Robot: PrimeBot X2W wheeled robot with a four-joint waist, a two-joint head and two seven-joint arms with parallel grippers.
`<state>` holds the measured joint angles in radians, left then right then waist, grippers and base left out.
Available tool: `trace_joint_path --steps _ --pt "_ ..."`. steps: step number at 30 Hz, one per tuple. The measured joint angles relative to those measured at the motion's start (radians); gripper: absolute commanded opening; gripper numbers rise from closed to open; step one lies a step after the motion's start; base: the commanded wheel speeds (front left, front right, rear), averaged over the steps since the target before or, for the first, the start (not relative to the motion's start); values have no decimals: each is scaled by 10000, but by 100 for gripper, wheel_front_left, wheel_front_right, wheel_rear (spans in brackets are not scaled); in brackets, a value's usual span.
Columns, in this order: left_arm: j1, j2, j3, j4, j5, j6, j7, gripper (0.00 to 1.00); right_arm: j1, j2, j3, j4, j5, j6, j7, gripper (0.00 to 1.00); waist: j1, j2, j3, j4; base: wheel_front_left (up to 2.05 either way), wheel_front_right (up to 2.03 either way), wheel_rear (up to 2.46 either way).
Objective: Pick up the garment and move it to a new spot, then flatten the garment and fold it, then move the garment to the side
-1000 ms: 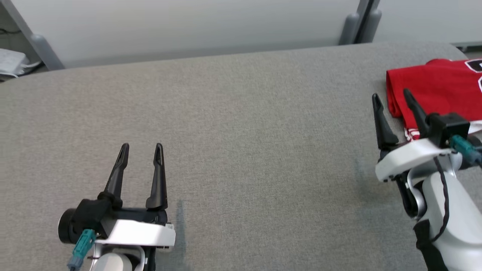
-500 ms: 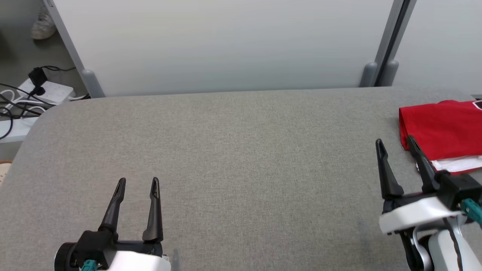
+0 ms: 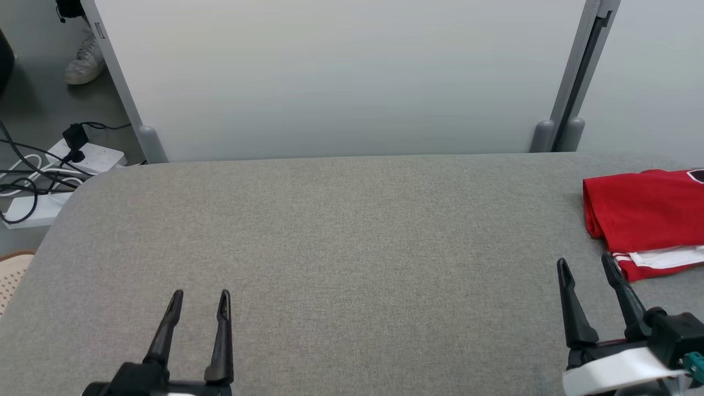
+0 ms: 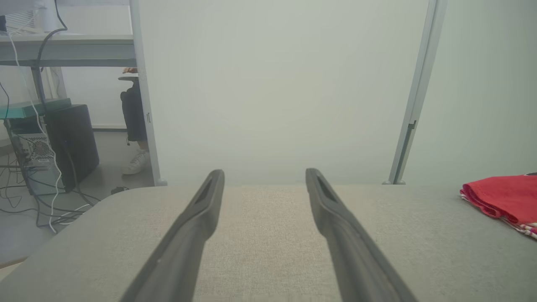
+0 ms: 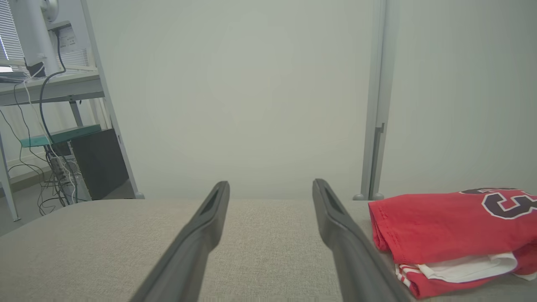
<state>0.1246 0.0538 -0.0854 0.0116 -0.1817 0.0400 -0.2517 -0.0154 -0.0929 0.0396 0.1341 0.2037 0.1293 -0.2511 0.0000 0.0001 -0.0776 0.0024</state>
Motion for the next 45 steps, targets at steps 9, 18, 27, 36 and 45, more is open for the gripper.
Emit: trace_joint_path --steps 9,18,27,36,45 --pt "342 -21 84 247 286 -228 2 100 284 -38 12 -184 65 0 0 100 0 0 -46 -10 0 0 0" --pt "596 -90 36 991 -8 -215 150 0 771 190 44 456 364 0 113 0 0 0 -21 1 0 0 0" --pt "554 -90 100 1070 -1030 -314 420 0 759 194 -29 474 1350 0 378 0 3 0 44 -1 0 0 0" --pt "512 -88 249 1231 -2048 -401 673 0 670 219 -182 529 2360 0 614 0 2 0 106 -3 0 0 0" --pt "266 -90 360 1317 -3129 -493 941 0 640 234 -320 683 3348 0 857 0 2 0 167 -5 0 0 0"
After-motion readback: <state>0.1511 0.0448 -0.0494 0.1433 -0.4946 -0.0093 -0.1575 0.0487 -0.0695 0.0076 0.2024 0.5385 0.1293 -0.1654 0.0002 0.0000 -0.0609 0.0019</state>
